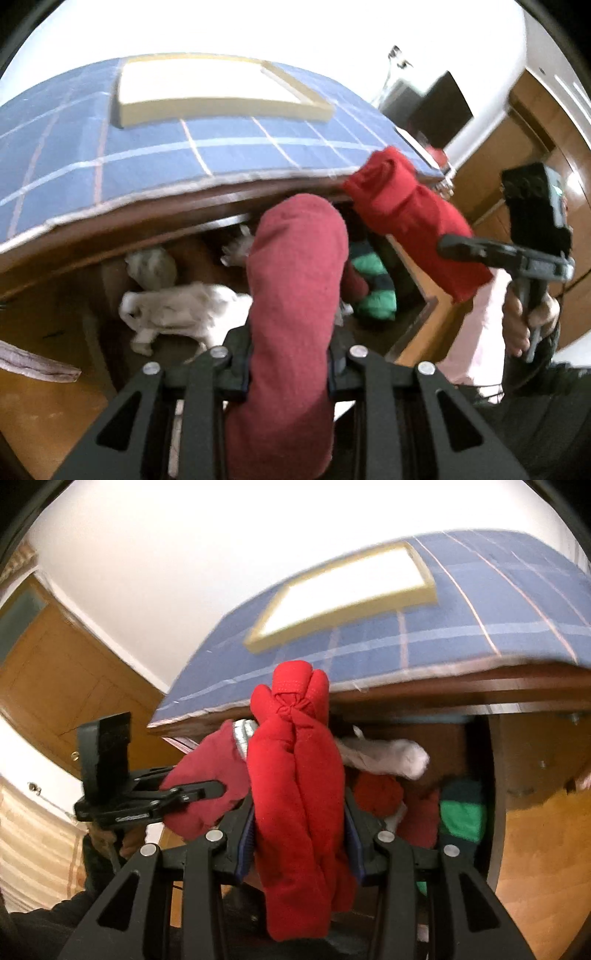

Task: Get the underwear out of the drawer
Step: 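Carry both red items to the white tray and lower them inside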

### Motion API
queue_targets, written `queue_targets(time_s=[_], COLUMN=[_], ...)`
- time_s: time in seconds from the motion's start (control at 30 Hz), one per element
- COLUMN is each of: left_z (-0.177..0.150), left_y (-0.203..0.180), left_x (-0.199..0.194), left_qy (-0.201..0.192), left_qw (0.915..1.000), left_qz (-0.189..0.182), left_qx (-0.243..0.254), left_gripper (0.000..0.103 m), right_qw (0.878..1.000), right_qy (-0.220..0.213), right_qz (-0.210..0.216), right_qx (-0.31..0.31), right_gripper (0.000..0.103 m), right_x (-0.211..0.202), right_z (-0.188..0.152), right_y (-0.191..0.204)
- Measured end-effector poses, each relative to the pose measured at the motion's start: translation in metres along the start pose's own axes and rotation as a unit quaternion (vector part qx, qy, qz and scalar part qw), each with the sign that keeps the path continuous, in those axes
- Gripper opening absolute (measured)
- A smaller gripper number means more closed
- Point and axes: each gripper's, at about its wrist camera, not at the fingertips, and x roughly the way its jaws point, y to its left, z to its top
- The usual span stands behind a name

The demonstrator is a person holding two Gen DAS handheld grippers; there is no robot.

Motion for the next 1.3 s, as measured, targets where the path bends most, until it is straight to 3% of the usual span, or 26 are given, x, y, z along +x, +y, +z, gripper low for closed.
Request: queue_targets(time_s=[0.3, 0.4, 0.63, 0.93, 1.0, 1.13, 1.3], left_z=[0.055, 0.080, 0.142, 0.215, 0.225, 0.246, 0.266], left_y=[0.007, 0.007, 0.030, 0.069, 0.077, 0.095, 0.104], left_x=[-0.044, -0.050, -0.034, 0.017, 0.028, 0.053, 0.071], left_qy=[-0.079, -0.108, -0.153, -0.180, -0.186, -0.203, -0.205], left_qw=[0.9947, 0.9884, 0.9746, 0.9605, 0.9568, 0.9409, 0.9374], left_qz=[0.065, 0.106, 0.159, 0.201, 0.210, 0.255, 0.266], left_qx=[-0.013, -0.007, -0.034, -0.067, -0.075, -0.090, -0.091], left_gripper=[0.026, 0.026, 0.026, 0.026, 0.026, 0.026, 0.026], right_qw=[0.999, 0.998, 0.995, 0.989, 0.988, 0.985, 0.984], right_qy=[-0.024, -0.047, -0.089, -0.137, -0.138, -0.140, -0.133], right_qz=[0.042, 0.045, 0.038, -0.047, -0.069, -0.098, -0.119], right_qx=[0.008, 0.021, 0.036, 0.019, 0.013, 0.013, 0.024], right_gripper=[0.043, 0.043, 0.043, 0.043, 0.044, 0.044, 0.044], right_x=[0.003, 0.011, 0.049, 0.126, 0.144, 0.171, 0.192], right_z=[0.074, 0.103, 0.168, 0.242, 0.250, 0.264, 0.276], right_y=[0.030, 0.030, 0.026, 0.010, 0.005, -0.009, -0.020])
